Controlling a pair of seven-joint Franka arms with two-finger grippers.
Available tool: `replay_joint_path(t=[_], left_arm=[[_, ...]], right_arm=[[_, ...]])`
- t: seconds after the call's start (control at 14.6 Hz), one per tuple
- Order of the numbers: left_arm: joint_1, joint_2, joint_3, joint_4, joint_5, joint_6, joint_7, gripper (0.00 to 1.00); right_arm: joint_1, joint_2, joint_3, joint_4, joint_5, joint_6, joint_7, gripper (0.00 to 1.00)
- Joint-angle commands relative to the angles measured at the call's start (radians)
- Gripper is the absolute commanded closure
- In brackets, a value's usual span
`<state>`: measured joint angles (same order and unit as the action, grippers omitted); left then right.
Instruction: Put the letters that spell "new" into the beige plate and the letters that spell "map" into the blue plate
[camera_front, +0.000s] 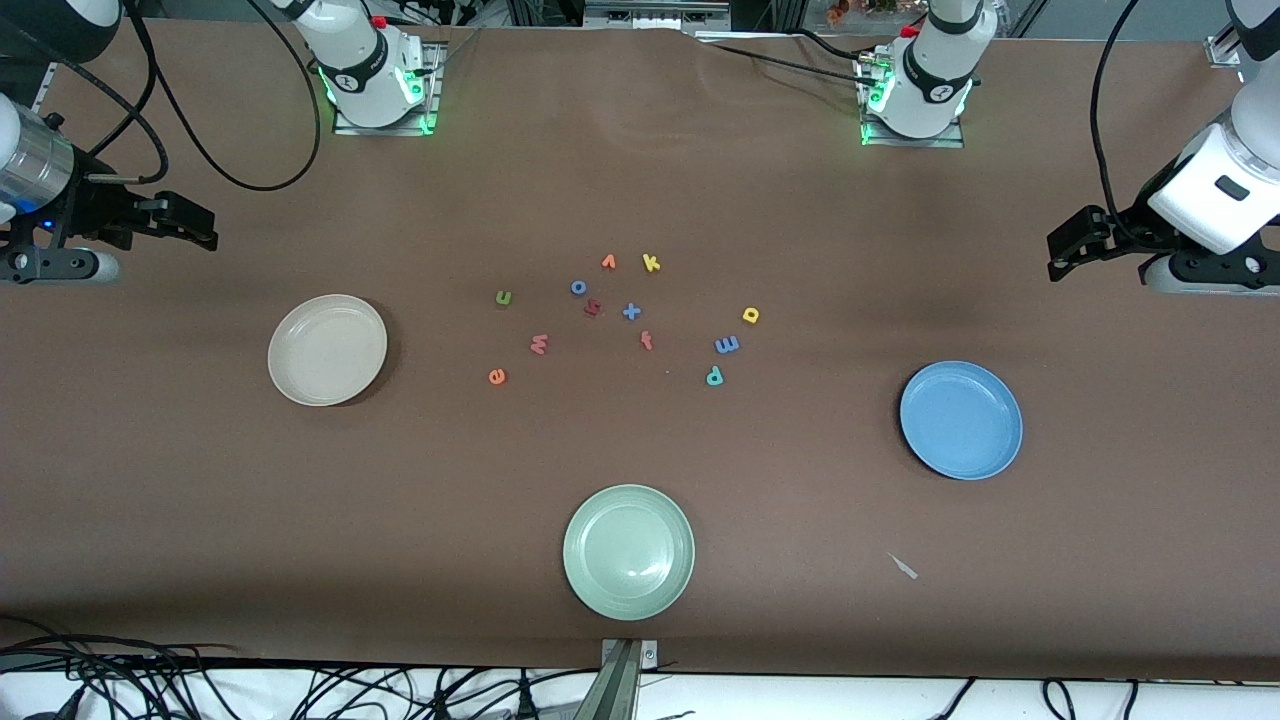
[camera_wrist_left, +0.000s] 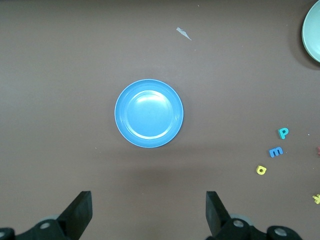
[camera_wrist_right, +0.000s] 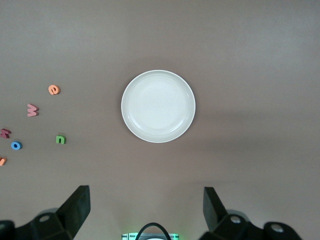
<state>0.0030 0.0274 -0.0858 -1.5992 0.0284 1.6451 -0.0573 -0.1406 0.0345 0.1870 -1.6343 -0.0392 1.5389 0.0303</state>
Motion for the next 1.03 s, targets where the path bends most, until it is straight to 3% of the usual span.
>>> replay_joint_path(t=[0.0,0.96], left_arm=[[0.008,-0.021,-0.002,-0.018,-0.028,0.01,0.024,0.0],[0.009,0.003,-0.008,0.017,-0.03,0.015,0.024,0.0]], right_arm=[[-0.005,0.005,0.0,0.016,0.019,-0.006,-0.001,0.0],[-0.005,0.005,0.0,0.014,0.019,-0.008,-0.001,0.0]])
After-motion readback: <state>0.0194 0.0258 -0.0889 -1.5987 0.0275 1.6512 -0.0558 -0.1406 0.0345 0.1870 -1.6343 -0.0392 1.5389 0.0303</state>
